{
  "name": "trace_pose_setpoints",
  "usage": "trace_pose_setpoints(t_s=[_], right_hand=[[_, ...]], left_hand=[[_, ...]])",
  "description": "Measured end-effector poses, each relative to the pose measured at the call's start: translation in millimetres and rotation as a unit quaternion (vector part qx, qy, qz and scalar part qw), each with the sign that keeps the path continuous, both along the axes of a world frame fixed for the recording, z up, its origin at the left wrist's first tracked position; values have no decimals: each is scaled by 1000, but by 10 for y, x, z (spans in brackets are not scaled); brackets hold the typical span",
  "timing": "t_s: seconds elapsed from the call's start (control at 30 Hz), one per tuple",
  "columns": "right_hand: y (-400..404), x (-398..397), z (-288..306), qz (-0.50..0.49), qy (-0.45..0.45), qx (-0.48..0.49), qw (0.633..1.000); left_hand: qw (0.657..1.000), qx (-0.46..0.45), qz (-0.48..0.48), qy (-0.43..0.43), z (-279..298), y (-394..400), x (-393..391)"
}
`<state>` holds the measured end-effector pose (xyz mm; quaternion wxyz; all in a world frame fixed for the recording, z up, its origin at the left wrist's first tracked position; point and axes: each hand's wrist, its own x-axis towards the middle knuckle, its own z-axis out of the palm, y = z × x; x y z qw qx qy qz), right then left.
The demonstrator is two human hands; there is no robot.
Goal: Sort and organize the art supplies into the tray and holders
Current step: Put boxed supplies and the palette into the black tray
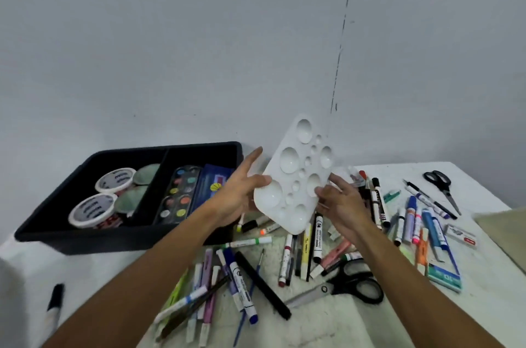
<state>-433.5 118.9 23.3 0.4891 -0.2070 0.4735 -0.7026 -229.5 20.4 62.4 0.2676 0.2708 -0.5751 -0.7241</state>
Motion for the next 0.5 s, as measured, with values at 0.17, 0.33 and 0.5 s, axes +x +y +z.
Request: trace_pose_setpoints(t_s=[0.17, 0.33, 0.5], right_hand=[[-454, 289, 281, 52, 97, 30, 993], [-1056, 729, 515, 100, 212, 72, 969], [-1506, 1151, 524, 161, 325, 143, 921]], left_hand=[[986, -114, 108, -49, 122, -248, 609], [925, -249, 204, -201, 141, -465, 1108], [835, -397, 199, -324, 114, -715, 1425]])
